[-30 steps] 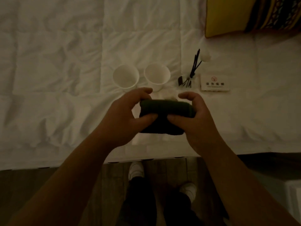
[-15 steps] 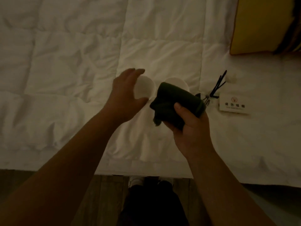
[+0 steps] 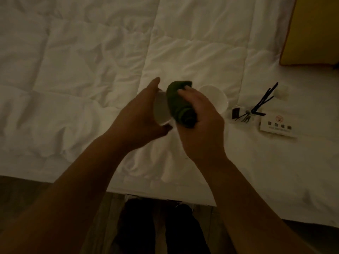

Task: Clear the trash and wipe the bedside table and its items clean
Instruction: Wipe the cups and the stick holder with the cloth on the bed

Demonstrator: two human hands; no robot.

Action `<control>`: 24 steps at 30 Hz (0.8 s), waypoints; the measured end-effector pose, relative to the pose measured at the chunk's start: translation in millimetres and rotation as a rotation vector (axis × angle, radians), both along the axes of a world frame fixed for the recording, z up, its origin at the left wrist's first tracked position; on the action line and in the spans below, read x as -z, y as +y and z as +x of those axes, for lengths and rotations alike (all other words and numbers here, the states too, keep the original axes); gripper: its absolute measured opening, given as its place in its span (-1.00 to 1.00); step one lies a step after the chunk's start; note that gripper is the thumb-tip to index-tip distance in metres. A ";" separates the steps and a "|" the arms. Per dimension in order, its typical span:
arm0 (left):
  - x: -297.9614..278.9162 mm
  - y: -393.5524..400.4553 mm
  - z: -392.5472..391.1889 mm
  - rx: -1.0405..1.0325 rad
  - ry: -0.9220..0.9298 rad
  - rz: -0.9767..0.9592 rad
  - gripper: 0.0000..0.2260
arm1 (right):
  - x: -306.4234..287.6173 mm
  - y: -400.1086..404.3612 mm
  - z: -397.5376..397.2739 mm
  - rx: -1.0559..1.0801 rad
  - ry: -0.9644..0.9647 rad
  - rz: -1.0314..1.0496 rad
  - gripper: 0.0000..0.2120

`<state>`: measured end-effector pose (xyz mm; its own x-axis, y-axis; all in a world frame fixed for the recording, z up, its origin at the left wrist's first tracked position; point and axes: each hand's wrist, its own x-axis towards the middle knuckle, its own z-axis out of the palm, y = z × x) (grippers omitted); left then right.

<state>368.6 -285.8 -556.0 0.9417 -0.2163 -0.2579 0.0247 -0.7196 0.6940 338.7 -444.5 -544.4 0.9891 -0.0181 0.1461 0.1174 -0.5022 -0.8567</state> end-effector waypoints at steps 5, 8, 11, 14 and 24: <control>-22.2 15.3 -12.3 0.040 -0.080 -0.174 0.00 | -8.8 16.5 15.8 -0.312 0.048 -0.099 -0.56; -22.7 23.8 -10.0 0.012 -0.109 -0.230 -0.08 | -10.7 23.3 19.2 -0.238 0.142 0.143 -0.59; -19.2 18.2 -11.3 -0.222 -0.034 -0.374 -0.13 | -12.3 35.6 18.3 0.026 0.287 0.682 -0.70; -16.1 15.2 -9.9 -0.420 0.080 -0.544 -0.28 | -7.0 41.8 16.9 0.086 0.266 0.642 -0.71; -17.0 6.9 -1.1 -0.693 0.308 -0.892 -0.57 | 0.6 49.5 20.1 0.062 0.059 0.369 -0.63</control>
